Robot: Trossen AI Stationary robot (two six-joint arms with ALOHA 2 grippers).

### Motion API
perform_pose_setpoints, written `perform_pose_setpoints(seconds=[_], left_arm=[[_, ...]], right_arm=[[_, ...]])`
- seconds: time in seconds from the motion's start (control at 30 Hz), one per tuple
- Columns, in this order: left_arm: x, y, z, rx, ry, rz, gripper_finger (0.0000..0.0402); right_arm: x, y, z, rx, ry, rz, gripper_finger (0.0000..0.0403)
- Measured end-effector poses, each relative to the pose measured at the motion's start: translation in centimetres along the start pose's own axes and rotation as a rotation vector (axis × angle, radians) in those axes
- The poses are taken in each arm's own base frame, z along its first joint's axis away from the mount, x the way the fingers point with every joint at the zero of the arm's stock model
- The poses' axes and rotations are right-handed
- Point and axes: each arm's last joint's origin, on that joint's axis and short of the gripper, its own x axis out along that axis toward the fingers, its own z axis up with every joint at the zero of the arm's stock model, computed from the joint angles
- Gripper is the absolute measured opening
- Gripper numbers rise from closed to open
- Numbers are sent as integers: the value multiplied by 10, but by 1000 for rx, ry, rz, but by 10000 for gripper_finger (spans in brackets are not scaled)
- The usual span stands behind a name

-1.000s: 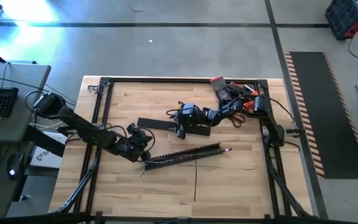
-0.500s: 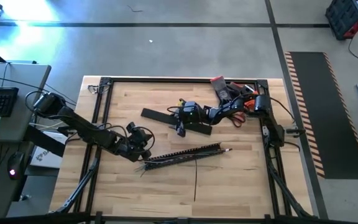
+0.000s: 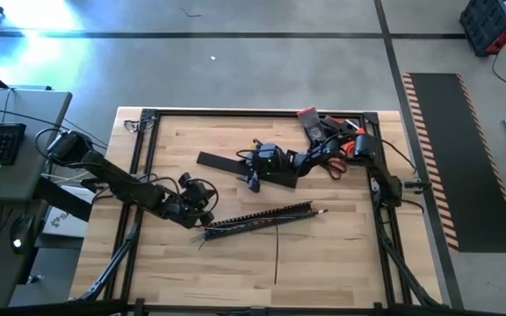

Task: Ziptie cables
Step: Close the black cable duct

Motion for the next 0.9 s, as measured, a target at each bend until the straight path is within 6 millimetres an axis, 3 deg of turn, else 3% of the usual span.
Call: perform_pose_setpoints(seconds=[0.3,0.5,0.73,0.9], left_arm=[[0,0,0,0,-3,2,0],[0,0,0,1,-8,9,0],[0,1,1,1,-20,22,0],[0,1,1,-1,-21,23,0]], right_arm=[[-8,4,14,-105,-40,110,309],[-10,3,26,-27,-117,107,309],[-7,4,19,-10,-78,73,309],[2,9,0,-29,-24,47,309]])
